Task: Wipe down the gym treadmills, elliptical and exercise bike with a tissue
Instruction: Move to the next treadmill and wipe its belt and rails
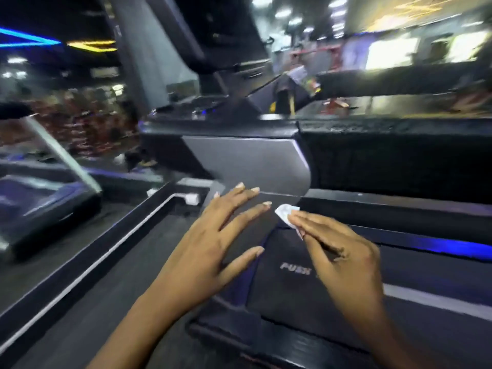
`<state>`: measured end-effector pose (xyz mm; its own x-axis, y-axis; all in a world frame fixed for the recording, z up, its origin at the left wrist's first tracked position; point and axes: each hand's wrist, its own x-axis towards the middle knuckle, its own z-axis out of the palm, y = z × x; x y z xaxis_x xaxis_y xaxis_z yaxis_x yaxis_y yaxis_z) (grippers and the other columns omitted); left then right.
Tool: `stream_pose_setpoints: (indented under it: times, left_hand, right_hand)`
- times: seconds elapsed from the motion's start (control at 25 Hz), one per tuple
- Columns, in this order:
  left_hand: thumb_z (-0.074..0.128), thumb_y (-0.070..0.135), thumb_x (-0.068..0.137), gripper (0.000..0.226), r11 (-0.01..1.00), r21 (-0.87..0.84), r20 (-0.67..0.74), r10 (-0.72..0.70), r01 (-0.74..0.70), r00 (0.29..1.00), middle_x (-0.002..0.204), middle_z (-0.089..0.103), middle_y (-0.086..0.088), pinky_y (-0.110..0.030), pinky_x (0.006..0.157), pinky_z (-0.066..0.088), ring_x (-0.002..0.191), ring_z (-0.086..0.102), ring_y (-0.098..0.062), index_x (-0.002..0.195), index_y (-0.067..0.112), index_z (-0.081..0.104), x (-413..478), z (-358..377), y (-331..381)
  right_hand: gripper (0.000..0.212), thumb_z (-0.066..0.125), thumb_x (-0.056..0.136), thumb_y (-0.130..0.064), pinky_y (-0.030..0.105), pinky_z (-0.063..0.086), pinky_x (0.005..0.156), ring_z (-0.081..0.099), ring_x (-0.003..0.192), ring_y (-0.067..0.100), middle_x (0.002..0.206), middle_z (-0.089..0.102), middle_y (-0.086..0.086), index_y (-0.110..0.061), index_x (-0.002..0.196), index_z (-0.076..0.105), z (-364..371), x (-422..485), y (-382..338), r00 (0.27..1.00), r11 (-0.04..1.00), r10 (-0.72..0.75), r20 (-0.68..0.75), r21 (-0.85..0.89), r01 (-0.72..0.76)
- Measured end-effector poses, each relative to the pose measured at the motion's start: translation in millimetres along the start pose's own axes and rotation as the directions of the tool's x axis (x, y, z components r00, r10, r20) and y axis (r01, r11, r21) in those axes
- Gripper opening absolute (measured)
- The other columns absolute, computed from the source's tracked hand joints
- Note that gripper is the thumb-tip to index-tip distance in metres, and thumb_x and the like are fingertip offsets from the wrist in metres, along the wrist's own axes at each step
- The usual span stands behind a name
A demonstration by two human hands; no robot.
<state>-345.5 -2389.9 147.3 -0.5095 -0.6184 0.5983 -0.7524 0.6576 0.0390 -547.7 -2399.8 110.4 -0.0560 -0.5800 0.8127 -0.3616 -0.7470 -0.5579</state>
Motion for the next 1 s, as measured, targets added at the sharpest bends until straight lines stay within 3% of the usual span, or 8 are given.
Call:
stream_pose_setpoints:
  times: [0.12, 0.24, 0.44, 0.56, 0.68, 0.84, 1.0]
  left_hand:
    - [0.051, 0.047, 0.089, 0.062, 0.978, 0.017, -0.054, 0.208, -0.207, 0.977, 0.153, 0.028, 0.001, -0.044, 0.117, 0.014, 0.146, 0.019, -0.018, 0.144, 0.024, 0.033, 38.8, 0.2, -29.2]
    - [0.054, 0.055, 0.080, 0.078, 0.943, 0.078, -0.055, 0.328, -0.323, 0.943, 0.153, 0.026, -0.003, -0.050, 0.117, 0.009, 0.145, 0.016, -0.022, 0.146, 0.026, 0.024, 83.3, 8.0, -48.4]
    - [0.077, 0.061, 0.059, 0.118, 0.911, 0.233, -0.023, 0.355, -0.340, 0.935, 0.155, 0.025, -0.011, -0.056, 0.115, 0.003, 0.144, 0.012, -0.023, 0.150, 0.029, 0.009, 138.0, 18.3, -63.8]
    - [0.080, 0.064, 0.047, 0.131, 0.903, 0.293, 0.003, 0.327, -0.313, 0.945, 0.152, 0.034, -0.011, -0.050, 0.114, 0.009, 0.141, 0.029, -0.027, 0.151, 0.021, 0.011, 143.1, 26.7, -73.5]
    - [0.083, 0.062, 0.039, 0.136, 0.919, 0.255, -0.044, 0.321, -0.300, 0.946, 0.146, 0.044, -0.012, -0.043, 0.108, 0.023, 0.133, 0.043, -0.027, 0.147, 0.009, 0.020, 143.2, 30.6, -77.3]
    - [0.084, 0.059, 0.037, 0.134, 0.922, 0.233, -0.084, 0.335, -0.309, 0.938, 0.145, 0.042, -0.010, -0.040, 0.106, 0.026, 0.130, 0.037, -0.023, 0.144, 0.005, 0.025, 143.2, 33.1, -78.1]
    - [0.081, 0.062, 0.039, 0.134, 0.915, 0.262, -0.072, 0.335, -0.306, 0.939, 0.144, 0.045, -0.009, -0.040, 0.106, 0.026, 0.130, 0.036, -0.022, 0.147, 0.010, 0.021, 144.5, 35.1, -78.8]
  right_hand:
    - [0.030, 0.058, 0.079, 0.001, 0.009, 0.042, 0.090, 0.061, 0.101, -0.004, 0.105, 0.069, -0.010, -0.013, 0.101, 0.073, 6.2, 2.2, -6.6, 0.987, 0.989, 0.069, -0.143, -0.122, -0.087]
    - [0.031, 0.058, 0.078, 0.002, 0.006, 0.041, 0.089, 0.061, 0.099, -0.006, 0.104, 0.069, -0.007, -0.010, 0.101, 0.073, 1.1, 13.3, -13.9, 0.947, 0.961, 0.057, -0.315, -0.240, -0.138]
    - [0.028, 0.056, 0.078, 0.003, 0.005, 0.040, 0.089, 0.061, 0.099, 0.001, 0.103, 0.069, 0.000, -0.005, 0.100, 0.073, -4.7, 48.0, -17.0, 0.865, 0.912, -0.050, -0.499, -0.376, -0.165]
    - [0.030, 0.056, 0.078, 0.008, 0.009, 0.042, 0.093, 0.062, 0.097, 0.009, 0.103, 0.070, 0.008, -0.001, 0.101, 0.071, 0.5, 73.2, -14.1, 0.797, 0.867, -0.171, -0.579, -0.472, -0.157]
    - [0.039, 0.050, 0.074, 0.012, 0.014, 0.039, 0.097, 0.061, 0.099, 0.018, 0.107, 0.069, 0.012, 0.000, 0.106, 0.069, 21.8, 94.6, -7.9, 0.854, 0.770, -0.294, -0.430, -0.636, -0.055]
    - [0.045, 0.039, 0.079, -0.002, 0.025, 0.040, 0.097, 0.060, 0.109, 0.023, 0.118, 0.064, 0.012, -0.001, 0.115, 0.064, 53.0, 91.4, 11.1, 0.951, 0.619, -0.280, -0.132, -0.782, 0.074]
    - [0.044, 0.040, 0.081, -0.002, 0.025, 0.034, 0.101, 0.058, 0.114, 0.022, 0.122, 0.062, 0.011, 0.001, 0.119, 0.062, 36.6, 89.5, 25.2, 0.952, 0.509, -0.296, -0.071, -0.856, 0.094]
